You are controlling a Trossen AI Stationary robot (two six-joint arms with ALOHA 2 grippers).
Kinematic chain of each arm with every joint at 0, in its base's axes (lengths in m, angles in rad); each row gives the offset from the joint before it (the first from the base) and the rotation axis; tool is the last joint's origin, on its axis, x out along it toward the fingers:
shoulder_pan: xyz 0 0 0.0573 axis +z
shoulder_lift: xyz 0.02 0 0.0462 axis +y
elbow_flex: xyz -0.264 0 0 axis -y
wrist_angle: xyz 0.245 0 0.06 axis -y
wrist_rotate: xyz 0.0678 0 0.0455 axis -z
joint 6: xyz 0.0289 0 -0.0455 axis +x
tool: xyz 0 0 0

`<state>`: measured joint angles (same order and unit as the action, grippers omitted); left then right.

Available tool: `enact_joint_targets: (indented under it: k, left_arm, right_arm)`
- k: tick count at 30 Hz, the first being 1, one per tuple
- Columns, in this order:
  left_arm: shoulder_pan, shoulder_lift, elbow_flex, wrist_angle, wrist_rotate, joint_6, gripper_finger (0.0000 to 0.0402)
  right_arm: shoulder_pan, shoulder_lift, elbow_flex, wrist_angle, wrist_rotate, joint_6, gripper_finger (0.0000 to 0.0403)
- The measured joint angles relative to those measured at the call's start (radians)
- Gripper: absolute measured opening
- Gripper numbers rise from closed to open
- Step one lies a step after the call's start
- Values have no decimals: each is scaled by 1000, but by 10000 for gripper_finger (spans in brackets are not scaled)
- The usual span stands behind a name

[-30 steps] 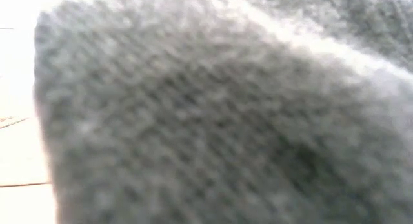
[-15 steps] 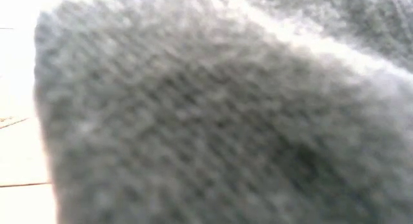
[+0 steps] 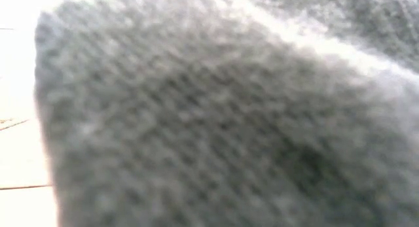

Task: Pick & Place hat
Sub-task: Put the right brown cap into the red bin

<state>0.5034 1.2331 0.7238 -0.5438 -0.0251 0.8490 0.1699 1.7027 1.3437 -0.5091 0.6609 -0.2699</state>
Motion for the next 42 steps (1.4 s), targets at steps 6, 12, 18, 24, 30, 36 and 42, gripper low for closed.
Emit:
enact_joint_targets:
  k: [6, 12, 18, 24, 30, 36, 42]
  left_arm:
    - [0, -1, 0, -6, -32, -18, 95]
    - [-6, -1, 16, -21, -36, -147, 152]
    - [-43, -20, 138, -217, -80, -299, 197]
    - [-98, -31, 342, -423, -78, -677, 192]
    - [-219, -31, 341, -436, -46, -829, 115]
    - [-366, -23, 196, -420, -47, -840, 10]
    - [-427, -23, 80, -410, -166, -943, 5]
  right_arm:
    - [0, 0, 0, 0, -11, 0, 183]
    - [-3, 0, 0, 13, -75, 0, 183]
    - [-3, 0, 0, 13, -76, -11, 183]
    - [-3, 0, 0, 14, -76, -26, 183]
    - [-3, 0, 0, 15, -76, -22, 183]
    - [-3, 0, 0, 14, -76, 0, 183]
    - [-6, 0, 0, 14, -76, 3, 183]
